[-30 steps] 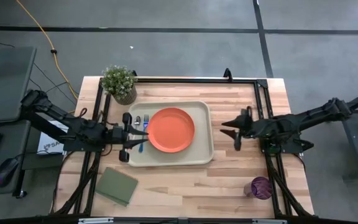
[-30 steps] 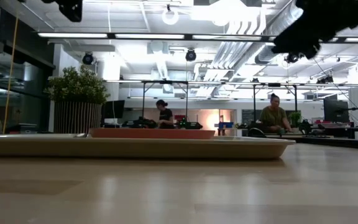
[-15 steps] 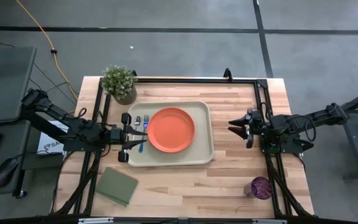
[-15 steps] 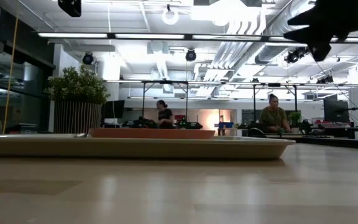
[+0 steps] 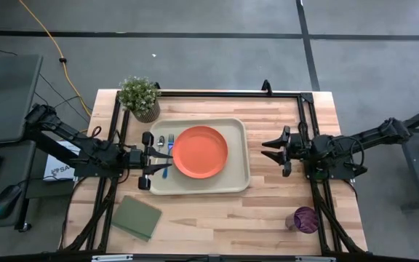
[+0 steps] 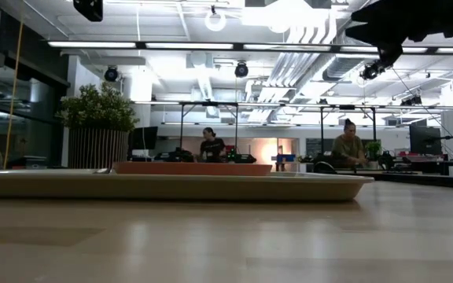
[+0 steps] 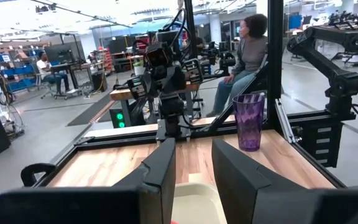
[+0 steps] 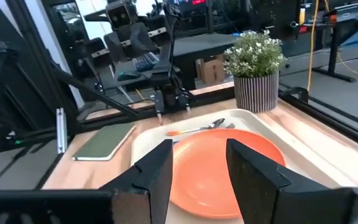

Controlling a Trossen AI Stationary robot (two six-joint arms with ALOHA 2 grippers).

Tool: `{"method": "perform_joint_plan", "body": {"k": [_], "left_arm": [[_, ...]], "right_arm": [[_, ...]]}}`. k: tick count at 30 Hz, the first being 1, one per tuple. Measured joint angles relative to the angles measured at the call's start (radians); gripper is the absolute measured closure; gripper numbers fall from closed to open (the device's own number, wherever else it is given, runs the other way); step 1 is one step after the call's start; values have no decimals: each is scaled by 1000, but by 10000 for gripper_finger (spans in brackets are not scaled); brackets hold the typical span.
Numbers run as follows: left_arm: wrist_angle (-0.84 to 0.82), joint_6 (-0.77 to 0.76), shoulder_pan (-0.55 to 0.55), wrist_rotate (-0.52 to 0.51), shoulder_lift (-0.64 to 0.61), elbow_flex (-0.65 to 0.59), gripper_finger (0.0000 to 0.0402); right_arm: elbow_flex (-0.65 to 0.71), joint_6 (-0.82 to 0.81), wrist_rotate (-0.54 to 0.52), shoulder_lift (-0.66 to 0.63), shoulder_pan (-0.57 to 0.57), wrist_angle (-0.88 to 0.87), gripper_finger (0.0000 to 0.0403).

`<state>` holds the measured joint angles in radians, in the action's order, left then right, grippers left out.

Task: Pick and place plate/cup/fork/spoon on tray
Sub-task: Put the purple glass on the gray tray

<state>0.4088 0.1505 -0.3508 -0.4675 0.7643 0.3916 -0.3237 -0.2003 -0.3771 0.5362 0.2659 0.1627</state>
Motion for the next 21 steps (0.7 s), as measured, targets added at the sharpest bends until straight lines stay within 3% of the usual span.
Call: {"method": "perform_joint_plan", "body": {"k": [4,11,16,21], "left_arm": [[0,0,0,0,0,0,316],[0,0,0,0,0,0,316],[0,0,0,0,0,0,316],[-1,-12,0,0,0,0,316]], "right_arm": [[0,-49,2,22,-7,15,261],[-96,-261,166,45,51,-65,260],[-302,-414,137,166,177,-451,260],[-532,-827,202,339,306,-917,260]]}}
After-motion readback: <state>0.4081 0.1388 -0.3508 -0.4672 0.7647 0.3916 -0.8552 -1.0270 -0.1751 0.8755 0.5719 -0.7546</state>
